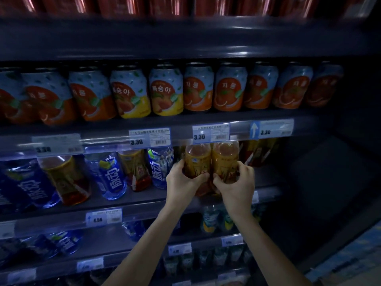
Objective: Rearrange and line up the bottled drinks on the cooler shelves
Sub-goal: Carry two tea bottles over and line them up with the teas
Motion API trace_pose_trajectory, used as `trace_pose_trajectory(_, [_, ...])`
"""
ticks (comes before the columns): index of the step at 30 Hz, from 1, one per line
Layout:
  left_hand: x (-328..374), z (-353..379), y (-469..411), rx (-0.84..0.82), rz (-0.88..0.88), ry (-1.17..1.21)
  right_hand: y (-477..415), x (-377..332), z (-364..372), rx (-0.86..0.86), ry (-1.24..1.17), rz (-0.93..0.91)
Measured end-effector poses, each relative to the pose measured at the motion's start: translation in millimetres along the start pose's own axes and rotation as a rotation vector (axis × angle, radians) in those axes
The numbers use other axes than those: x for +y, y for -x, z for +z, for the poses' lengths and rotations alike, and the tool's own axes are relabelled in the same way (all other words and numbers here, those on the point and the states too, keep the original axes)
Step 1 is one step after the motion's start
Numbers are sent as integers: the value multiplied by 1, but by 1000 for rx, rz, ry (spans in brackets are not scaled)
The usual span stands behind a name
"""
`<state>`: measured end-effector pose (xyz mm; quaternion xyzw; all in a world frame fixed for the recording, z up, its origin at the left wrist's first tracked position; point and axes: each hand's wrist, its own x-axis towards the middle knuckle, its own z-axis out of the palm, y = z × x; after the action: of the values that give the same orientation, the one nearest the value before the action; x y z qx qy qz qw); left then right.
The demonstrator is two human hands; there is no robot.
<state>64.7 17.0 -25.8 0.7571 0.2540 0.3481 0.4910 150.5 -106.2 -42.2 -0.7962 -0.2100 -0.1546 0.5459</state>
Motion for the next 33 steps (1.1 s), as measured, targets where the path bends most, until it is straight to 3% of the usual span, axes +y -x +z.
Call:
trace_pose_trajectory(13, [8, 33, -12, 19, -78, -47, -32, 29, -6, -18, -38, 8])
trace_pose_trajectory(22, [-5, 42, -3, 6, -70, 47, -29, 40, -3, -50, -50, 4])
trace_pose_trajectory(33, [-15, 59, 19, 224, -85, -12, -17, 51, -2, -35, -80, 0])
